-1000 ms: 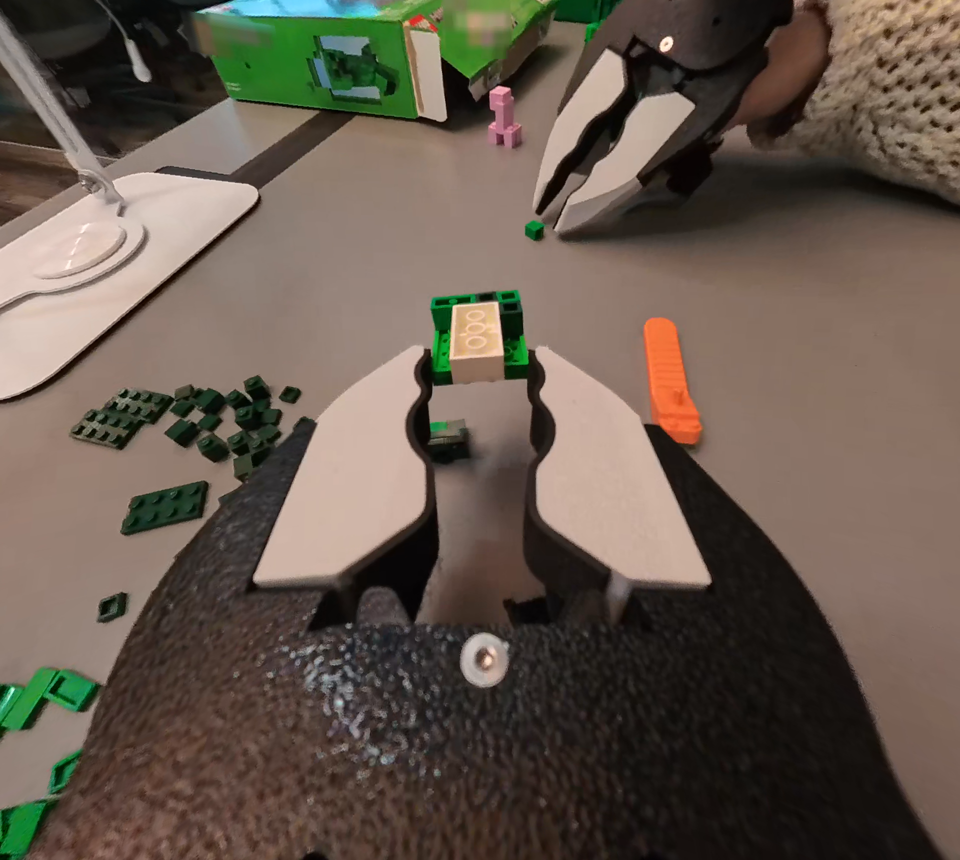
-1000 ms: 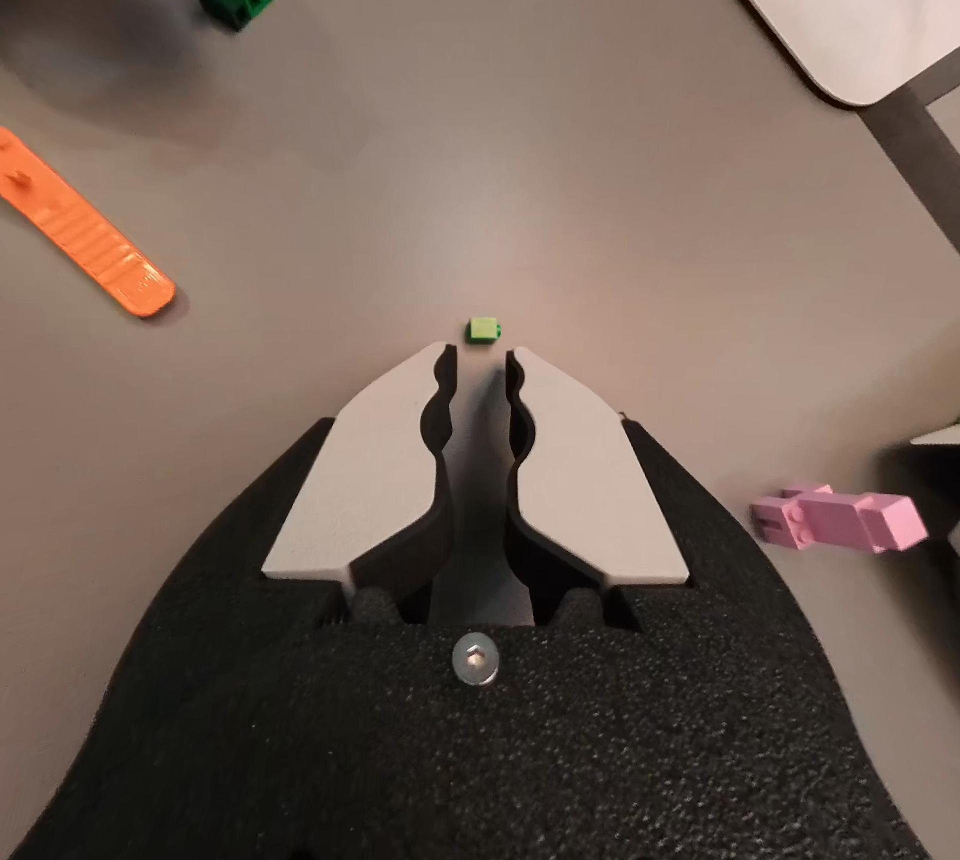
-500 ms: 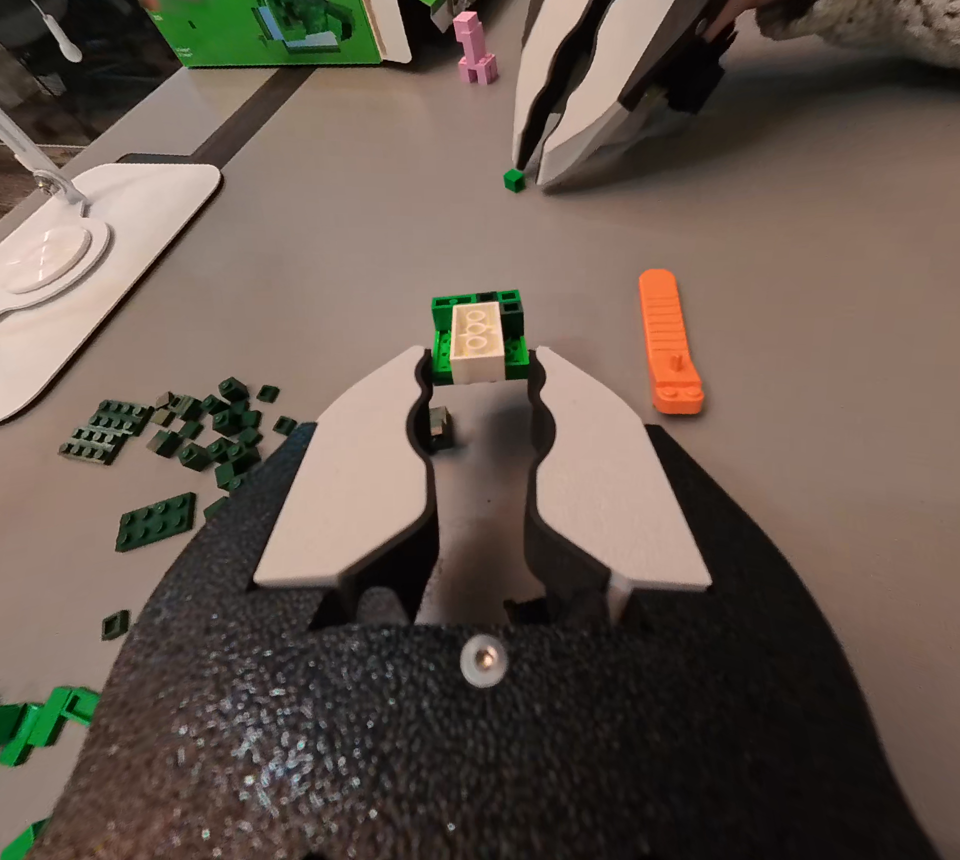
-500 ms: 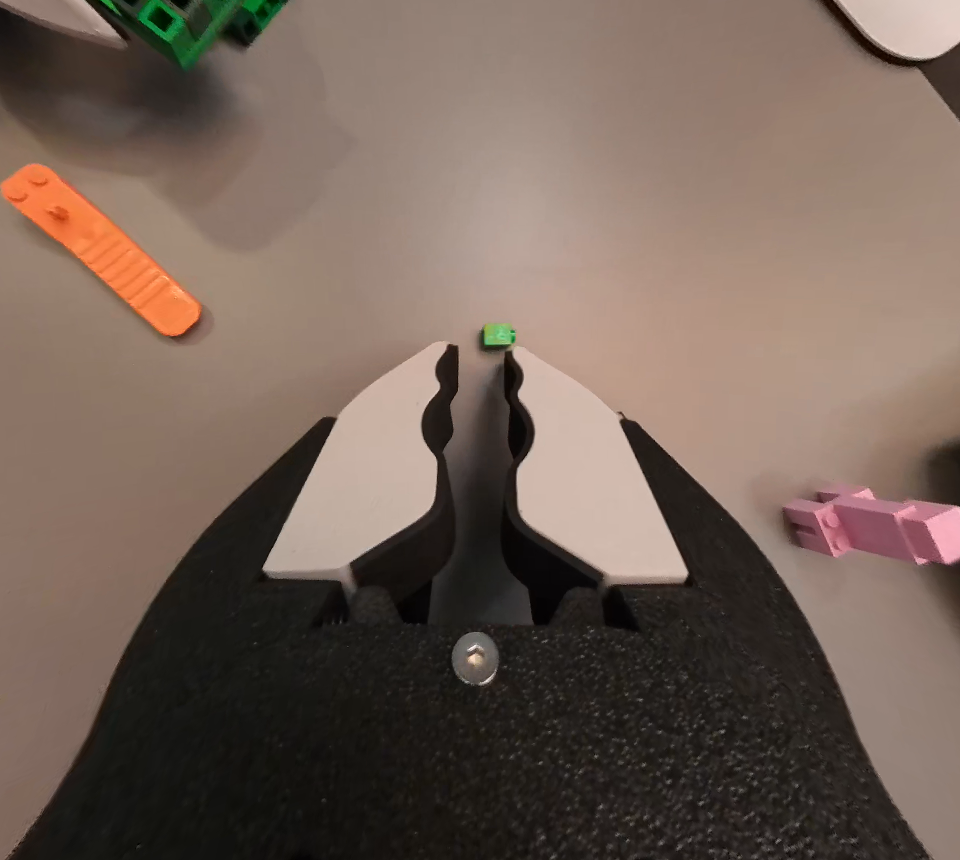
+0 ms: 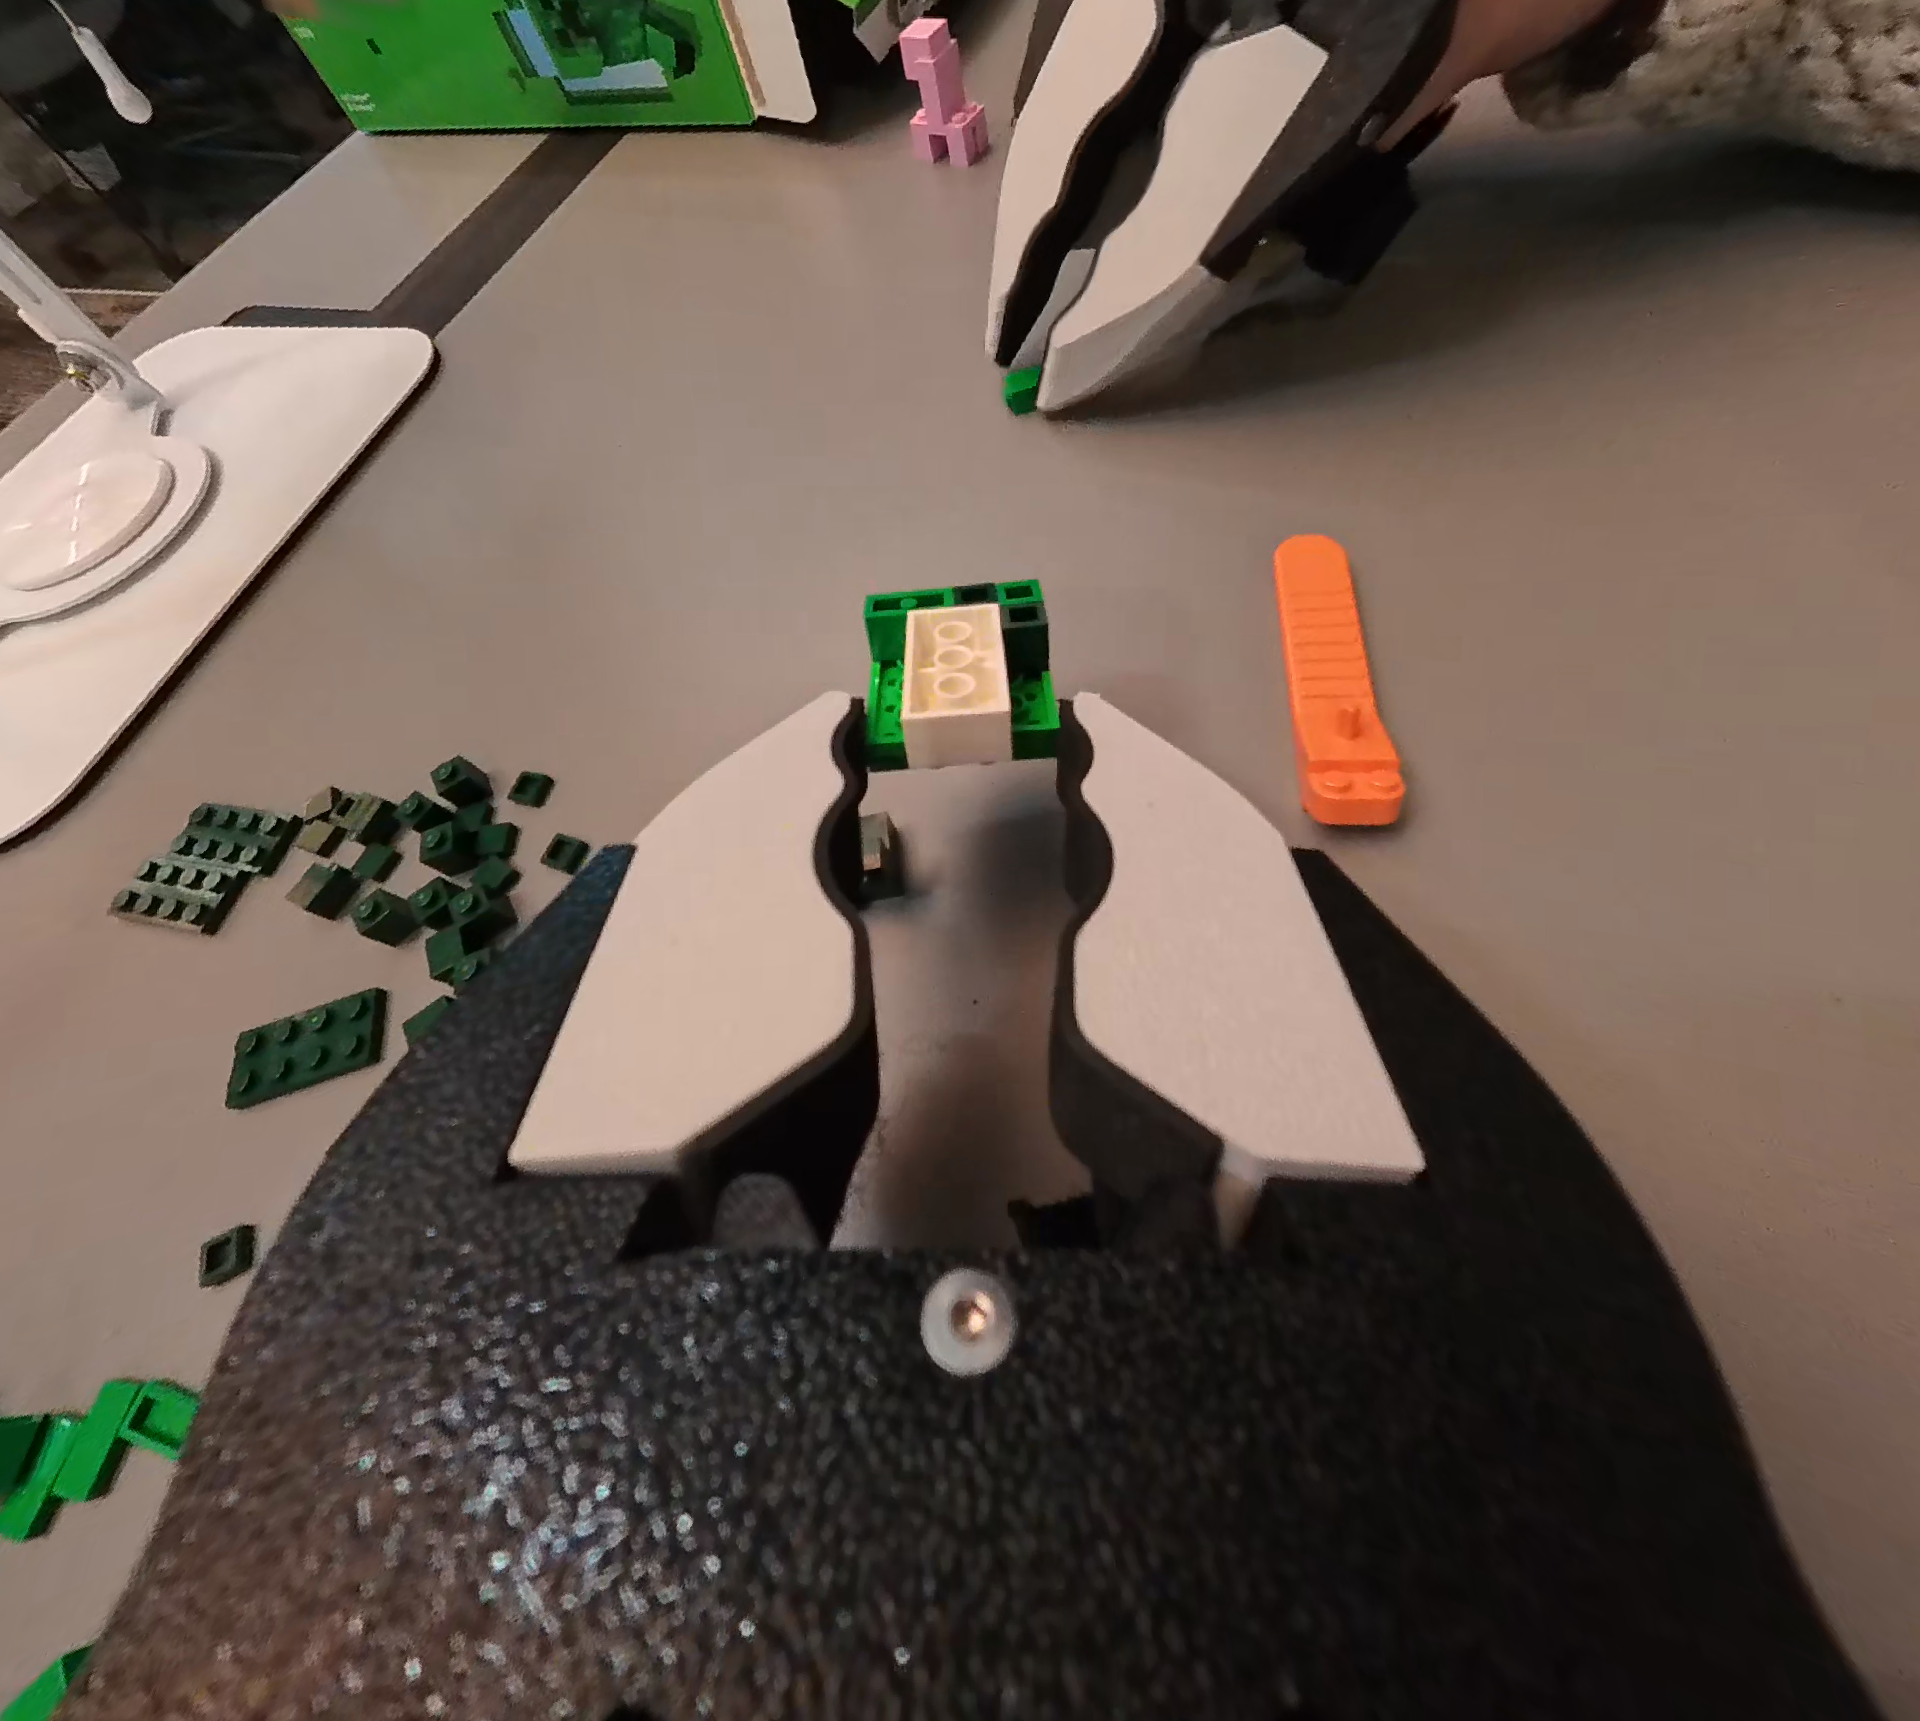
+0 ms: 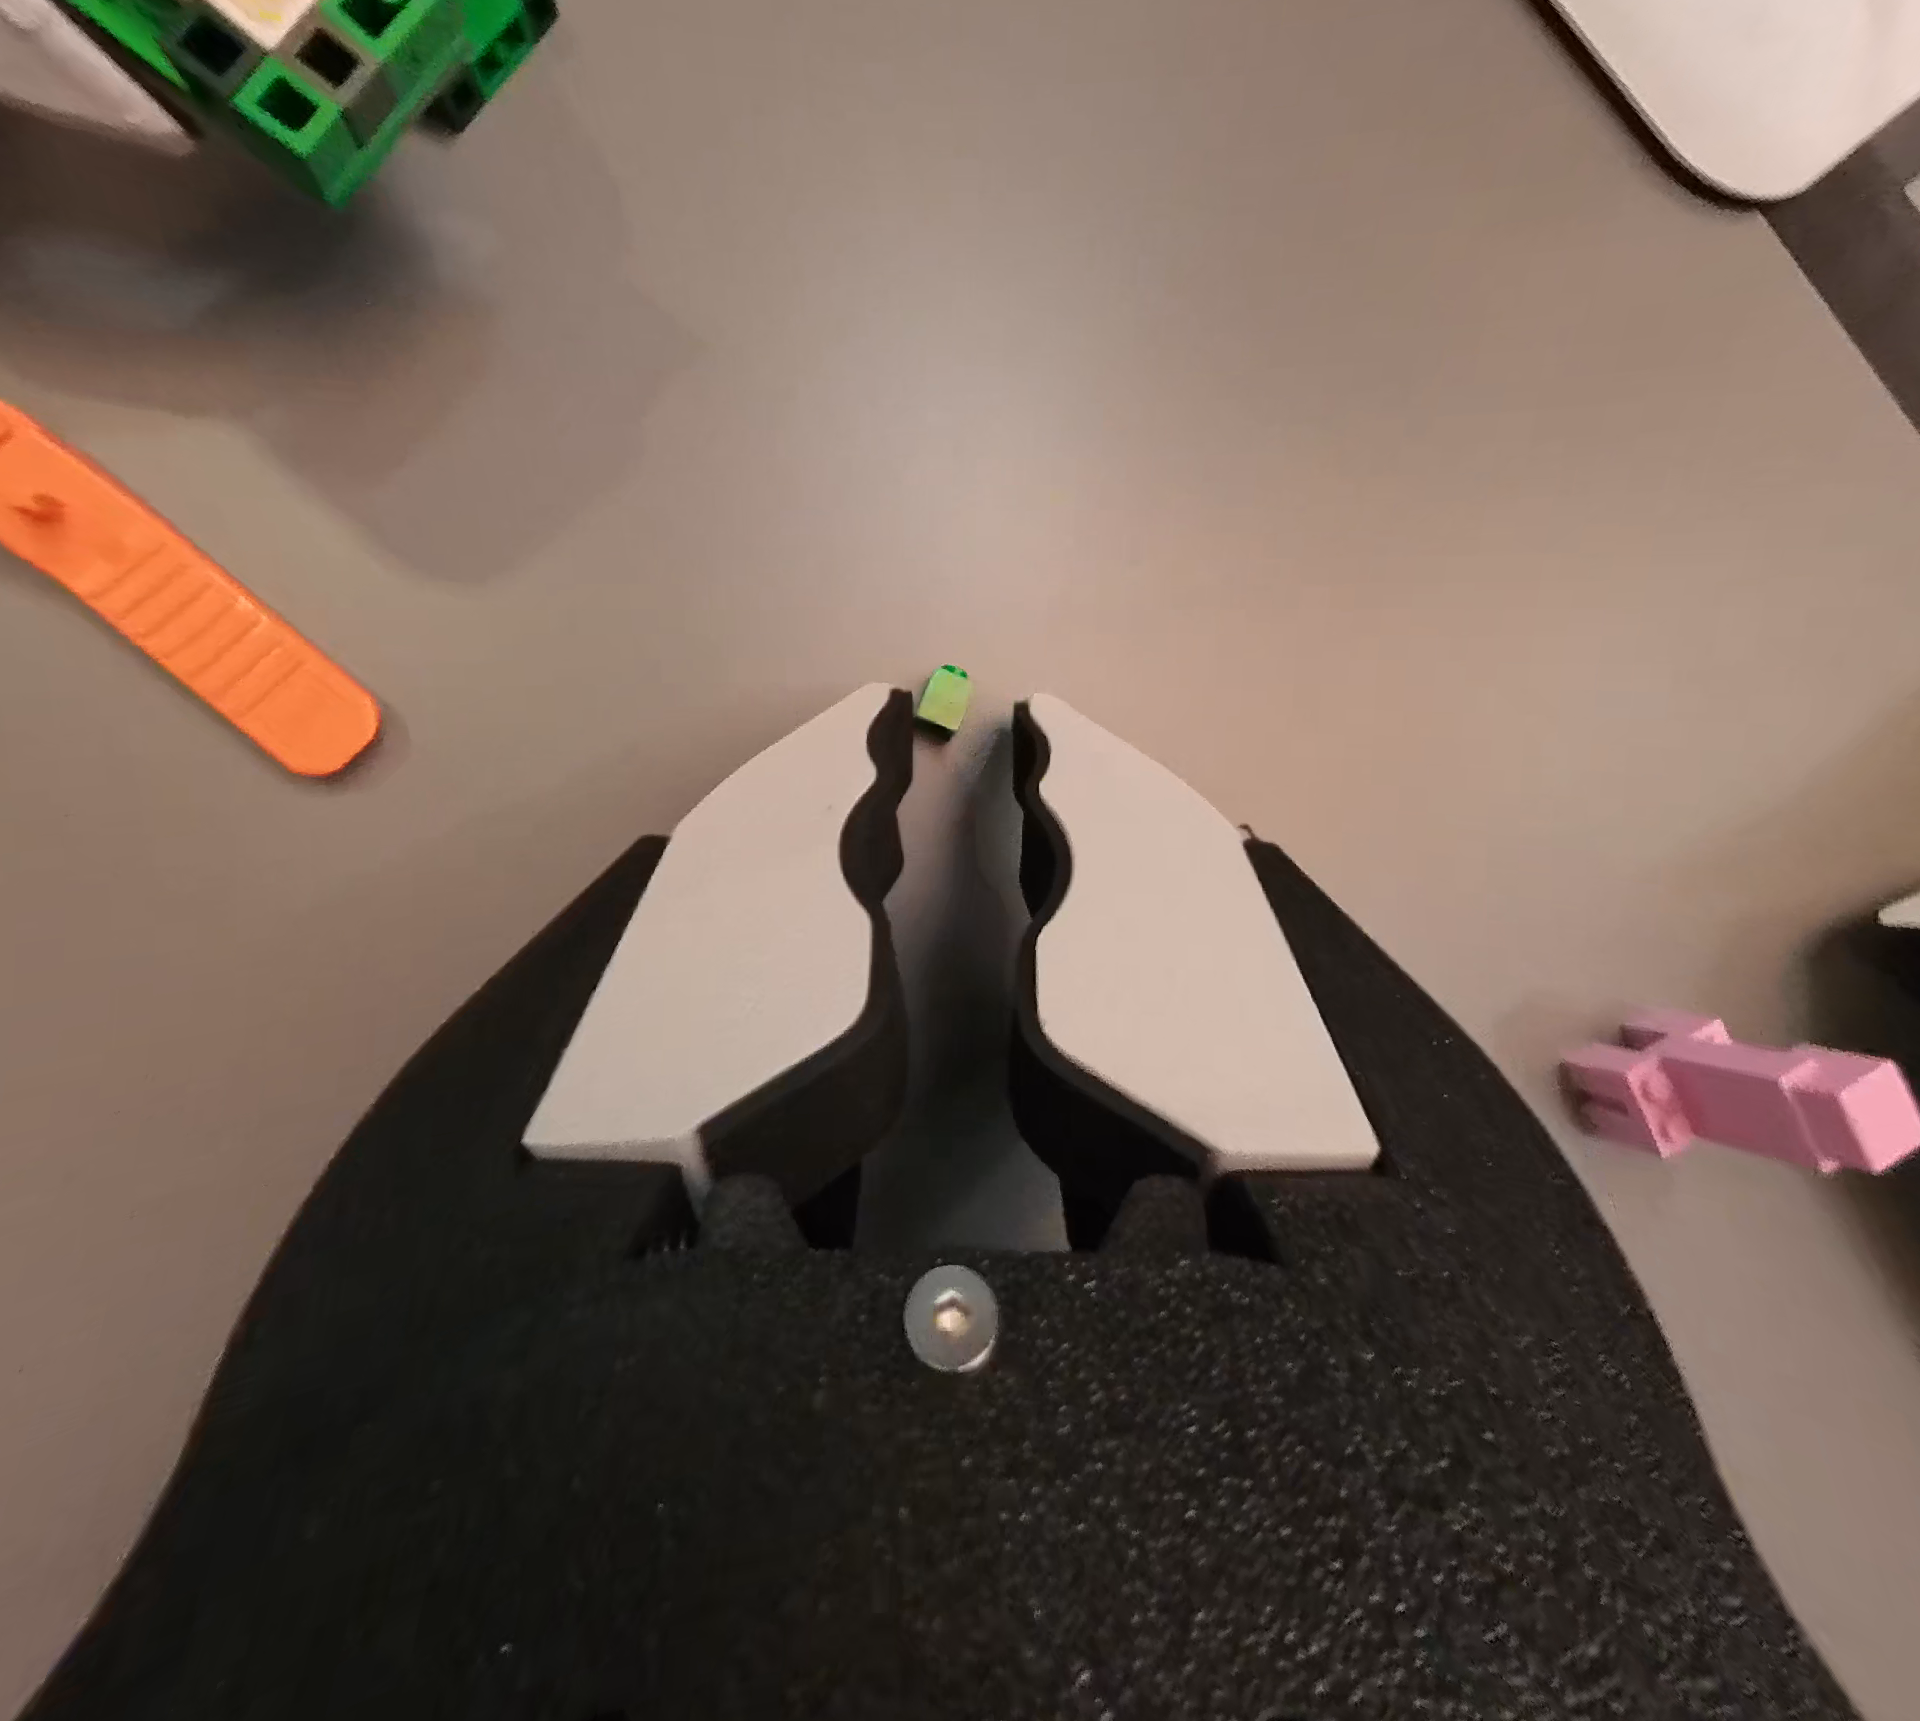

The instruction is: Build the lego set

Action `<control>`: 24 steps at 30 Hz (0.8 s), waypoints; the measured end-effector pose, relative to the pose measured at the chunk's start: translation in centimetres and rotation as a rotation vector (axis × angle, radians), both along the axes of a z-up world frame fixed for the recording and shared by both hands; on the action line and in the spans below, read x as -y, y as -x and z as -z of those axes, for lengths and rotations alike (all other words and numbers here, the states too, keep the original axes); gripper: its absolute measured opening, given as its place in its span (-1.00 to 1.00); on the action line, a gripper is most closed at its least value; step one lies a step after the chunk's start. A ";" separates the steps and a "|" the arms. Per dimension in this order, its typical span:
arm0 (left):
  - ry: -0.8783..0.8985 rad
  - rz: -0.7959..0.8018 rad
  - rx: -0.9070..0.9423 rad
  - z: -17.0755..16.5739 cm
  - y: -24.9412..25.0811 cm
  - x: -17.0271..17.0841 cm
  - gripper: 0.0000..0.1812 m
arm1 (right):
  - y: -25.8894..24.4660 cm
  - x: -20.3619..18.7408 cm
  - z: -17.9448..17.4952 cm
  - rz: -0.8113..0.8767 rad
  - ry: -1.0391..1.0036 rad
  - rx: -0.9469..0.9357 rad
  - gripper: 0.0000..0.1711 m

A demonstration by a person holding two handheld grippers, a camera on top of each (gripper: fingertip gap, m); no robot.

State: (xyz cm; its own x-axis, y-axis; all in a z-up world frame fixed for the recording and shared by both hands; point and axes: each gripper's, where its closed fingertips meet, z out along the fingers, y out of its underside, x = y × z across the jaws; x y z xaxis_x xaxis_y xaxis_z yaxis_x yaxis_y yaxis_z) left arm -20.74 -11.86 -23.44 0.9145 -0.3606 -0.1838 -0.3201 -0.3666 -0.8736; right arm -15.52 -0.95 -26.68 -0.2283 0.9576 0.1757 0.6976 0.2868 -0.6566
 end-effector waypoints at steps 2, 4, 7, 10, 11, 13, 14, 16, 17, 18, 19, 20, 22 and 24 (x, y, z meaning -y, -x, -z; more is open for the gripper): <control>0.002 0.001 0.000 0.0 0.0 0.0 -0.62 | -0.1 0.0 0.0 0.045 0.022 -0.003 -0.79; 0.004 0.001 -0.002 0.1 0.0 0.0 -0.62 | -0.3 0.0 0.1 0.077 0.043 -0.004 -0.80; 0.006 0.002 -0.009 0.1 0.0 0.0 -0.62 | -0.4 -0.1 0.1 0.114 0.053 -0.009 -0.80; 0.009 0.002 -0.011 0.2 -0.1 0.0 -0.62 | -0.4 0.0 0.1 0.112 0.047 -0.016 -0.83; 0.009 0.003 -0.011 0.2 -0.1 0.0 -0.62 | -0.4 0.0 0.1 0.108 0.047 -0.014 -0.85; 0.009 0.003 -0.011 0.2 -0.1 0.0 -0.62 | -0.4 0.1 0.1 0.104 0.041 -0.018 -0.88; 0.008 0.003 -0.011 0.2 -0.1 0.0 -0.62 | -0.4 0.1 0.1 0.100 0.037 -0.016 -0.91; 0.009 0.004 -0.010 0.2 -0.1 0.0 -0.62 | -0.4 0.2 0.1 0.087 0.019 -0.014 -0.91; 0.009 0.004 -0.010 0.2 -0.1 0.0 -0.62 | -0.4 0.3 0.1 0.075 0.008 -0.010 -0.91; 0.010 0.005 -0.010 0.2 -0.1 0.0 -0.62 | -0.4 0.5 -0.1 0.060 -0.002 -0.010 -0.91; 0.012 0.007 -0.009 0.2 -0.1 0.0 -0.62 | -0.3 0.9 -0.3 0.029 -0.003 -0.013 -0.91; 0.013 0.009 -0.008 0.2 -0.1 0.1 -0.62 | -0.3 1.7 -0.6 -0.014 0.004 -0.016 -0.91; 0.014 0.018 -0.005 0.2 -0.3 0.1 -0.62 | -0.2 3.0 -1.5 -0.081 0.001 -0.015 -0.91; 0.027 0.034 -0.004 0.4 -0.5 0.2 -0.62 | -0.2 5.2 -2.6 -0.192 0.008 -0.014 -0.92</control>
